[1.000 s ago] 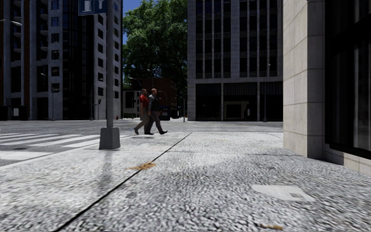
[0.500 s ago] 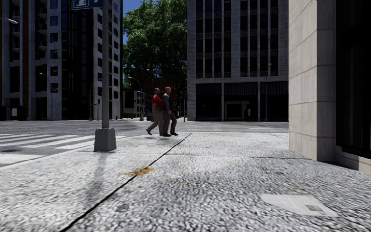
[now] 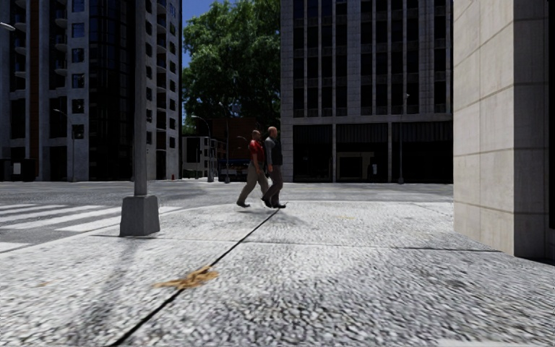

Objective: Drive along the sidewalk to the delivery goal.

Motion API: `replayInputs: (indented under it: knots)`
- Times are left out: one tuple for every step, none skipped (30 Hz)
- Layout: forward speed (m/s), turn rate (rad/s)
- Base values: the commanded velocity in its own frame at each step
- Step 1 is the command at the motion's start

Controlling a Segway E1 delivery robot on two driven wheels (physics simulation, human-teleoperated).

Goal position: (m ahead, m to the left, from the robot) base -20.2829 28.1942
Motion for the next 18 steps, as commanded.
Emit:
replayInputs:
  knots:
    - [2.00,0.00]
    - [2.00,0.00]
    - [2.00,0.00]
    - [2.00,0.00]
    - [2.00,0.00]
    - [2.00,0.00]
    - [2.00,0.00]
    - [2.00,0.00]
    - [2.00,0.00]
    - [2.00,0.00]
    - [2.00,0.00]
    - [2.00,0.00]
    - [2.00,0.00]
    - [2.00,0.00]
    - [2.00,0.00]
    - [2.00,0.00]
    - [2.00,0.00]
    - [2.00,0.00]
